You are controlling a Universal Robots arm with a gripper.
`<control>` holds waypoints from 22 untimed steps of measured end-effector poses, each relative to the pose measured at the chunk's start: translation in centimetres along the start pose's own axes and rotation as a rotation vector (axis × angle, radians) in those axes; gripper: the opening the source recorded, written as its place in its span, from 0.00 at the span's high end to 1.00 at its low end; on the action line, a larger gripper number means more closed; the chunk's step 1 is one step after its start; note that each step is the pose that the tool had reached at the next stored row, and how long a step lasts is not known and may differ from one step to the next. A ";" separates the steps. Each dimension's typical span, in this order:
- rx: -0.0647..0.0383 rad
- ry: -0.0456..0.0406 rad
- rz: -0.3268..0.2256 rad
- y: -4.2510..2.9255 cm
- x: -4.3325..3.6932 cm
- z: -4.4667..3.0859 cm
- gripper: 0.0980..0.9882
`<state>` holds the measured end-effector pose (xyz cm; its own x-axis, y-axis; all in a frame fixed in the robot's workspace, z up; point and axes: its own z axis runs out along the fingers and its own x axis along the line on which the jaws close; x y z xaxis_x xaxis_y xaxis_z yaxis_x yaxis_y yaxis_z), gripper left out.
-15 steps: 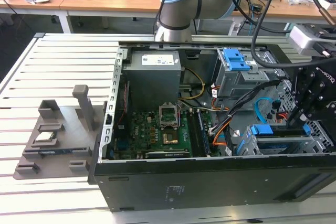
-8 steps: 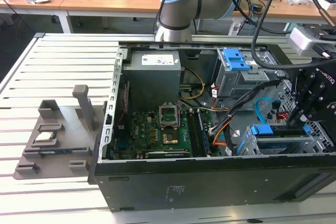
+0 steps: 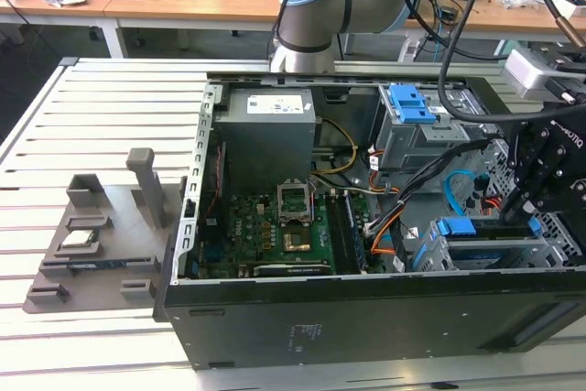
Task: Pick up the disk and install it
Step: 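Insert the first disk wire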
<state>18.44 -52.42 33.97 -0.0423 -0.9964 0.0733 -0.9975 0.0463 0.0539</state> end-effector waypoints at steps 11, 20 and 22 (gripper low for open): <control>-0.001 -0.0222 -0.001 -0.10 0.02 -0.43 0.92; -0.003 -0.0621 -0.003 -0.02 0.79 -0.22 0.92; -0.003 -0.0624 -0.003 0.01 0.87 -0.16 0.92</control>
<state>18.40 -53.27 34.19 -0.0427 -0.9990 0.0109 -0.9974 0.0432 0.0569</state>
